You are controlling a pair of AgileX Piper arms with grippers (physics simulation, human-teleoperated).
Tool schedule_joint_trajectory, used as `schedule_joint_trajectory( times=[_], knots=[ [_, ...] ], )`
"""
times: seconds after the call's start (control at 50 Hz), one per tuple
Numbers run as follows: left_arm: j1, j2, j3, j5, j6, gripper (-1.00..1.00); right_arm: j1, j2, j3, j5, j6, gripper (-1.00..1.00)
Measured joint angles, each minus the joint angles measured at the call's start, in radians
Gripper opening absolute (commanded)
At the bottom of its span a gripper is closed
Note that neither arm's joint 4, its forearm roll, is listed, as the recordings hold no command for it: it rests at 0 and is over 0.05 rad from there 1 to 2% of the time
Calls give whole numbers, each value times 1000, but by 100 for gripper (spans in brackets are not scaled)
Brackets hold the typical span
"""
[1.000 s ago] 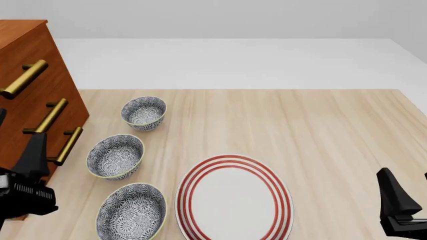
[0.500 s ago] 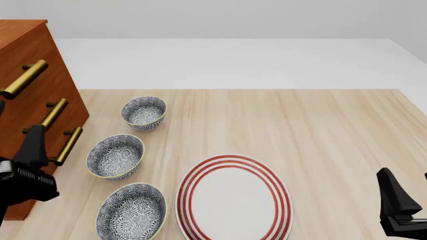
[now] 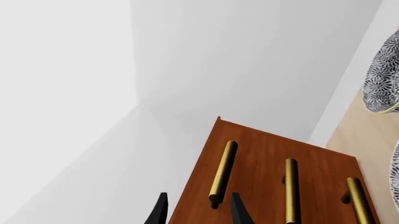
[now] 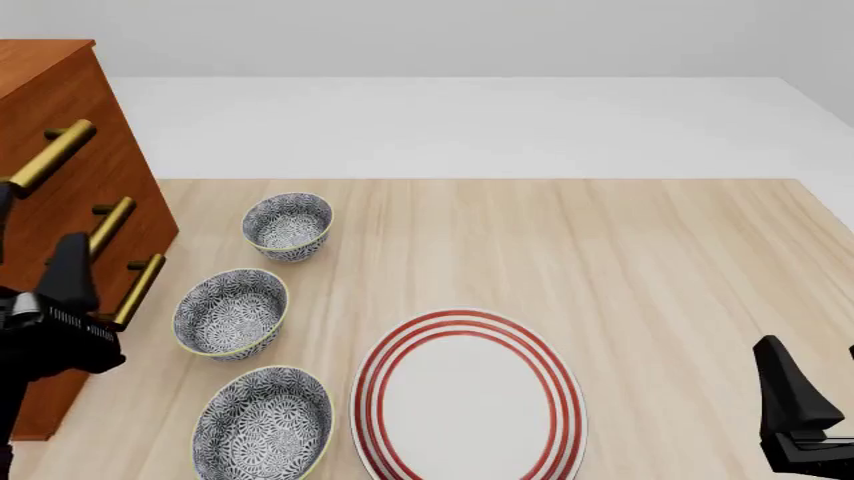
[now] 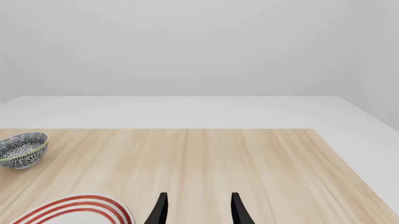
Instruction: Open the top drawer of the cabinet.
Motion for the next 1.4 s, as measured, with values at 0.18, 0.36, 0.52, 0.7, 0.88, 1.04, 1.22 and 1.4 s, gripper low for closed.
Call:
schedule_joint_trajectory(
  times=[0.18, 0.36, 0.52, 0.7, 0.88, 1.04, 1.22, 1.4],
  knots=[
    [7, 54, -18, -32, 17, 100, 0, 0, 0, 0, 0, 100],
    [16, 90, -38, -47, 30, 100, 0, 0, 0, 0, 0, 100],
    [22, 114, -52, -52, 36, 100, 0, 0, 0, 0, 0, 100],
    [27, 135, -66, -55, 44, 100, 0, 0, 0, 0, 0, 100],
    [36, 158, -81, -57, 49, 100, 0, 0, 0, 0, 0, 100],
    [46, 179, -95, -57, 50, 100, 0, 0, 0, 0, 0, 100],
    [58, 196, -107, -57, 50, 100, 0, 0, 0, 0, 0, 100],
    [69, 207, -117, -57, 50, 100, 0, 0, 0, 0, 0, 100]
  ],
)
